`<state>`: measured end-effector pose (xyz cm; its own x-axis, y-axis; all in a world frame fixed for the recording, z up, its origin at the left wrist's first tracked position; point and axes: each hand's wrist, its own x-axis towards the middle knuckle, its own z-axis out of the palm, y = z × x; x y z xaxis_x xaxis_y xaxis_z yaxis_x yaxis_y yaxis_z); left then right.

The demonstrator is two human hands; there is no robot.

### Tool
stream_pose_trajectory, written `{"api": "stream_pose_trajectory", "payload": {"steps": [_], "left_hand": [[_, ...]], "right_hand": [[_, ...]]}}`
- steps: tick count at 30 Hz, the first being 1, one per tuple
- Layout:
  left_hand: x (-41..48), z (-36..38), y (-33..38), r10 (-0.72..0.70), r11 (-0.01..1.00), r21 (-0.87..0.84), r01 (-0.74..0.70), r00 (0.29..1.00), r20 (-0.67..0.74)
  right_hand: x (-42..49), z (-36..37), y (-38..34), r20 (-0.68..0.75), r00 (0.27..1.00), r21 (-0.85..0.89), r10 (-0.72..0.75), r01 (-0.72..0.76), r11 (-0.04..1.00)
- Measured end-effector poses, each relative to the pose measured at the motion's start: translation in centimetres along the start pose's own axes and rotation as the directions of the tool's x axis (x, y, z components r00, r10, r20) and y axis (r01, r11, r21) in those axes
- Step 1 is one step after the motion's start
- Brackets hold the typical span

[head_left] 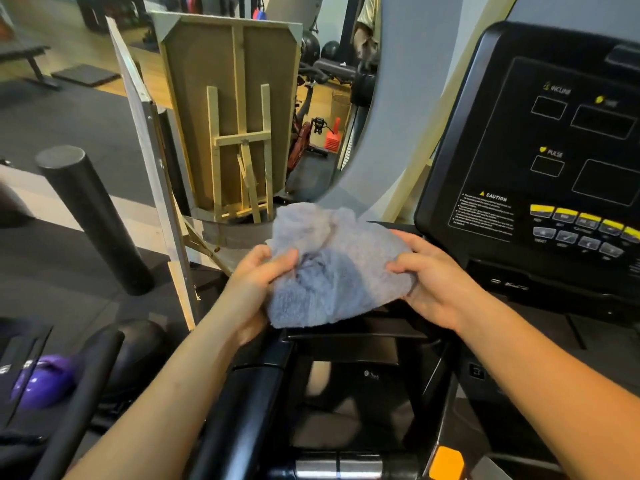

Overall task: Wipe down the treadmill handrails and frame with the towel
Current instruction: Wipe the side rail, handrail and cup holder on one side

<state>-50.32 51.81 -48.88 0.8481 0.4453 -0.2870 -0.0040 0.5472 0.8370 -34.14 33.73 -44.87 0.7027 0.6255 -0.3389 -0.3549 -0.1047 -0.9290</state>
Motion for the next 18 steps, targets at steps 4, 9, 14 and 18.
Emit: {"api": "stream_pose_trajectory", "payload": {"steps": [4,9,14,18], "left_hand": [[-0.1,-1.4,0.1,0.005,0.999,0.036,-0.001,0.995,-0.099],[-0.6,-0.8,-0.2,0.056,0.921,0.386,-0.057,0.998,0.014],[0.1,-0.3,-0.3,0.245,0.944,0.254,-0.21,0.962,-0.117],[2.2,-1.6,-1.5,0.192,0.887,0.458,-0.065,0.953,-0.236]], "right_hand": [[-0.5,-0.3,0.0,0.213,0.971,-0.102,0.108,-0.088,0.991],[-0.8,0.7,0.7,0.122,0.989,-0.436,0.082,-0.021,0.9],[-0.4,0.2,-0.8,0.086,0.992,-0.187,-0.089,0.104,0.977],[1.2,-1.4,1.4,-0.085,0.996,-0.813,-0.021,-0.057,0.579]]}}
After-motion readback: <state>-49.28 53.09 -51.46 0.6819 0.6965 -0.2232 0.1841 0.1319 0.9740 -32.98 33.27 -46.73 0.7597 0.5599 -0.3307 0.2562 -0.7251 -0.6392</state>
